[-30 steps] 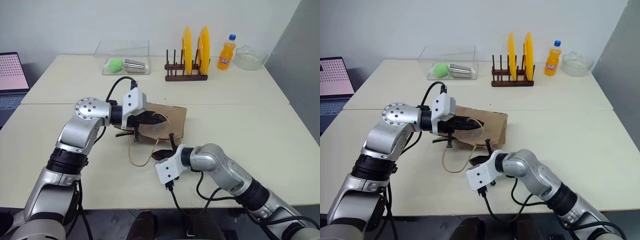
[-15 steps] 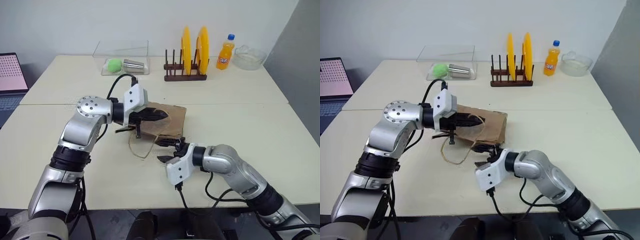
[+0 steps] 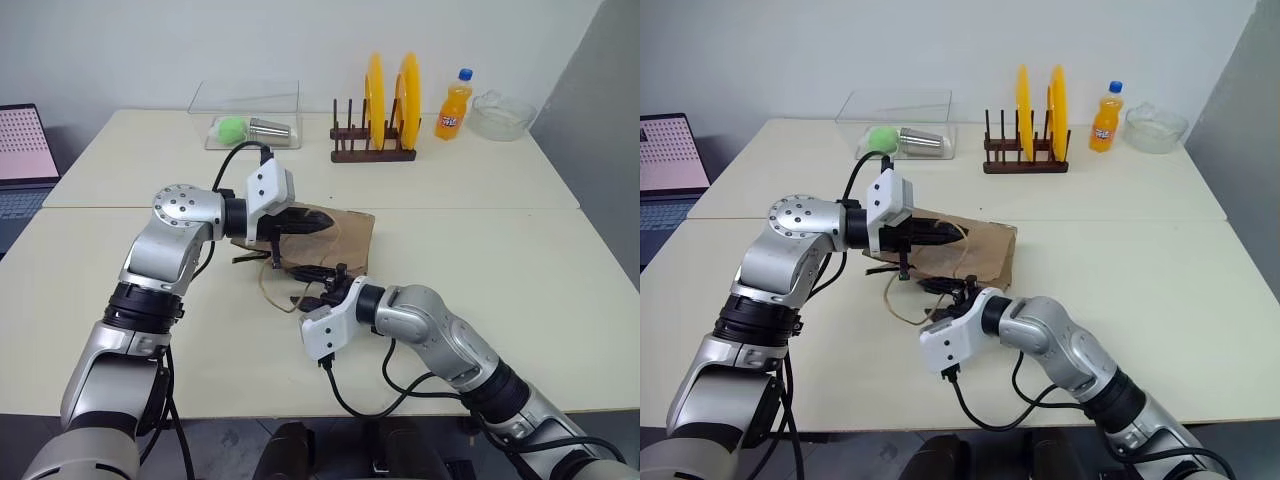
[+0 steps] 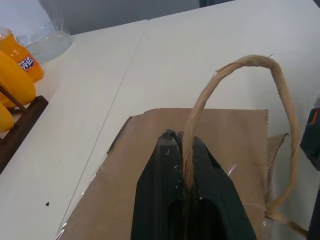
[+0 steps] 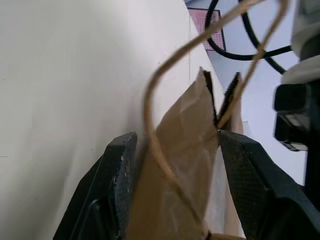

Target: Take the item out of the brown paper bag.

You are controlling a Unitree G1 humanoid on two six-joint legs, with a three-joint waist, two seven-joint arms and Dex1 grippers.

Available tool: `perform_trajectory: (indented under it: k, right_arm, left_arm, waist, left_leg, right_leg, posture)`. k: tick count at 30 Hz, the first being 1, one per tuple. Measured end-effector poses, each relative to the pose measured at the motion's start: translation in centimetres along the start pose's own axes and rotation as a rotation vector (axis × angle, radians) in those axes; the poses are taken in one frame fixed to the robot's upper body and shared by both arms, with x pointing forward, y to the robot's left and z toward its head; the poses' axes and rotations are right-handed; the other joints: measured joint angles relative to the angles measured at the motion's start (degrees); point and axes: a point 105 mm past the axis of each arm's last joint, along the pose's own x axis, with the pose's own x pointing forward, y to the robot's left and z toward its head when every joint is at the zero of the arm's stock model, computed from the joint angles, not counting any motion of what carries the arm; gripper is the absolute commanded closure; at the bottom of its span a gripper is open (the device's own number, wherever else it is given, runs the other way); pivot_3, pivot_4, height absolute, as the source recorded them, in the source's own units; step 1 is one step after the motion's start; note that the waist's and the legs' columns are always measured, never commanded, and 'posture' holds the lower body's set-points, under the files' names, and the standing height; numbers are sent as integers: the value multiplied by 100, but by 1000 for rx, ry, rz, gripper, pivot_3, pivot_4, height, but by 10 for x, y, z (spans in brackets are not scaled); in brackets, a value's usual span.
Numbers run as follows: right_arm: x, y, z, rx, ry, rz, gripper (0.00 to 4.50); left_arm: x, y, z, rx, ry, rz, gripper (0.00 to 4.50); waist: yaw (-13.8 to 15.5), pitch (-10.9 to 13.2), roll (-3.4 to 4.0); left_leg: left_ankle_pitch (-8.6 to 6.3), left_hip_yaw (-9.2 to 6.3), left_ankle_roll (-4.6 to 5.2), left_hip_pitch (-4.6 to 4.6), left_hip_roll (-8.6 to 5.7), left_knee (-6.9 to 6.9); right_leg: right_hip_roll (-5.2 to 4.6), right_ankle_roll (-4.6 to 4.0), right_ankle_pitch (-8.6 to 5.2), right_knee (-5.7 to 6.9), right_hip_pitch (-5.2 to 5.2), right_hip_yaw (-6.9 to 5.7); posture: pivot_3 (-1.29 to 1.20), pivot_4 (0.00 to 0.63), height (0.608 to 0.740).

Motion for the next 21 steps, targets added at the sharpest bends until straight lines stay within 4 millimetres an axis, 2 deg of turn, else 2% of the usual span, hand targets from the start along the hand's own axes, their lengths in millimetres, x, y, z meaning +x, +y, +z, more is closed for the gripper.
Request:
perform_trajectory:
  k: [5,13,19,21]
  right_arm:
    - [-1,7,-4,9,16,36,4463]
    - [-8,16,-11,0,34,62,4463]
    - [-14,23,-17,-9,47,80,4463]
    - [-14,32,-17,-11,41,106,4463]
  left_arm:
    - [0,1,0,1,0,1,4500]
    - [7,14,11,-32,-20,32,4500]
    - [16,41,28,-97,-42,115,4500]
    - [16,56,34,-110,-45,179,4500]
  waist:
    - [-1,0,0]
    - [9,0,-1]
    - [11,-1,-2]
    - [7,-1,-2]
  left_leg:
    - [0,-1,0,0,0,0]
    - [0,-1,0,-2,-2,1]
    - [0,-1,0,-2,-3,2]
    - [0,-2,0,-2,-3,2]
  right_leg:
    - [0,0,0,0,0,-1]
    - [0,4,-2,-1,1,-2]
    - [-1,16,-9,-1,1,-1]
    - [0,24,-14,-1,0,-2]
  posture:
    - [0,150,740]
    - [0,150,740]
    - [0,150,740]
    - [0,150,740]
